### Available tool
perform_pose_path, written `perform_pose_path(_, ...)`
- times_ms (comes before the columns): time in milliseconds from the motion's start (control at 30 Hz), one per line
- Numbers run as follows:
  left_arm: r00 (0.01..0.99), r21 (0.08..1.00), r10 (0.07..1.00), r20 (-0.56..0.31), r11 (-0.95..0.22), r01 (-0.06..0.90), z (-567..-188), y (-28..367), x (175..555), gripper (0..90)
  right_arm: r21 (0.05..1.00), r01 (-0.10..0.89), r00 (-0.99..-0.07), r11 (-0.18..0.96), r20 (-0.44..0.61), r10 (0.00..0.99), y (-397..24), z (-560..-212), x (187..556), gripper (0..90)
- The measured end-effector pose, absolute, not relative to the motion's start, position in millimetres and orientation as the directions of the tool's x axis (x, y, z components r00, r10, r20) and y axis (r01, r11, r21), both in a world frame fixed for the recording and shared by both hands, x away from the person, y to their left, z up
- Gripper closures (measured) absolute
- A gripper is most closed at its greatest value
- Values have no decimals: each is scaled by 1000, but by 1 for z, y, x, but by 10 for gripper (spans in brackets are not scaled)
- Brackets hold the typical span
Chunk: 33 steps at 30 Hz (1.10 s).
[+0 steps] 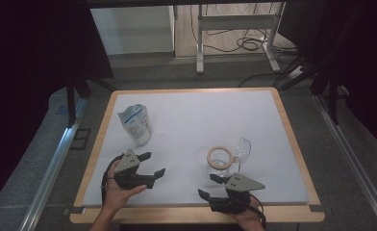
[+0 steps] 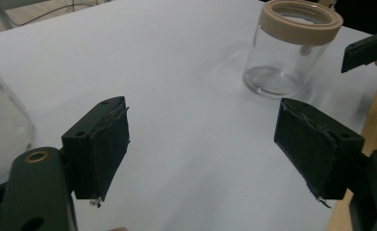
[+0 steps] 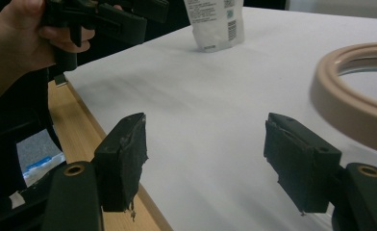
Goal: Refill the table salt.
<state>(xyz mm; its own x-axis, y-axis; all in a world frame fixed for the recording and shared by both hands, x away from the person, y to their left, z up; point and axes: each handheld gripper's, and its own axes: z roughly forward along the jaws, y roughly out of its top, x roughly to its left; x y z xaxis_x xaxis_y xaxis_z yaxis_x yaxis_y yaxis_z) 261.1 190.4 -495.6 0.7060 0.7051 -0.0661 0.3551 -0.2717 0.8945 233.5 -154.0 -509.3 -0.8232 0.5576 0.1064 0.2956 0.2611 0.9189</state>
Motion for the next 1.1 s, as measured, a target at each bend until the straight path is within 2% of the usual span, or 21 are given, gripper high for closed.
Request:
perform_pose_path(367, 674, 880, 737, -53, -285, 380, -505, 200, 263, 208, 902, 305, -834, 306, 98, 543, -139, -519, 233, 320)
perform_pose_path(1100, 539, 888, 838, -84, -182, 422, -500, 246, 276, 262, 896, 299, -837, 327, 82, 540, -132, -523, 232, 315)
